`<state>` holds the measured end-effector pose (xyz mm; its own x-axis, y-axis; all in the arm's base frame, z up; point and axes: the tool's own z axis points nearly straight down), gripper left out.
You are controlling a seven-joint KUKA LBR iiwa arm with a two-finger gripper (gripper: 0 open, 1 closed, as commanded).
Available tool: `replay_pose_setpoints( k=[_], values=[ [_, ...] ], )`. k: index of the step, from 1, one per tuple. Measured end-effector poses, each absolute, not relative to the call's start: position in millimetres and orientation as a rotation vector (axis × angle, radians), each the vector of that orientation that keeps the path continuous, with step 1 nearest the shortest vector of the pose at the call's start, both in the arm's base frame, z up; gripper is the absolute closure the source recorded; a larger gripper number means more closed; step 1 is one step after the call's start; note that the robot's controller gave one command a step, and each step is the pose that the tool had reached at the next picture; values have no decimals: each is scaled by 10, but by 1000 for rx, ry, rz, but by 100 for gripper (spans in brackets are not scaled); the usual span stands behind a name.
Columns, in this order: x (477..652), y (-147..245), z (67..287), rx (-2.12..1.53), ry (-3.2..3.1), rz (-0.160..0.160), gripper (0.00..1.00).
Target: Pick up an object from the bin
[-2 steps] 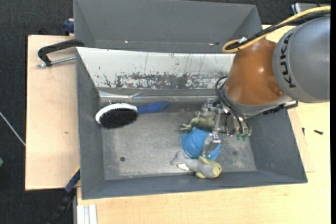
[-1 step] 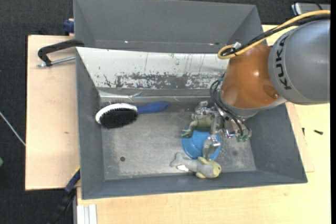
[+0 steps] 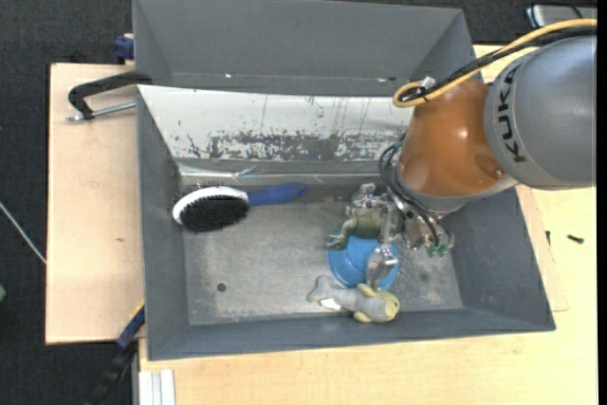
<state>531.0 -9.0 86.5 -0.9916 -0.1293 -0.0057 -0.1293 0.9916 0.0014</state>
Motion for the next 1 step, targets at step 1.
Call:
replay_pose_setpoints(
  k=[1],
  values=[
    [5489, -124, 2136, -215, 3119, -1, 100]
  ],
)
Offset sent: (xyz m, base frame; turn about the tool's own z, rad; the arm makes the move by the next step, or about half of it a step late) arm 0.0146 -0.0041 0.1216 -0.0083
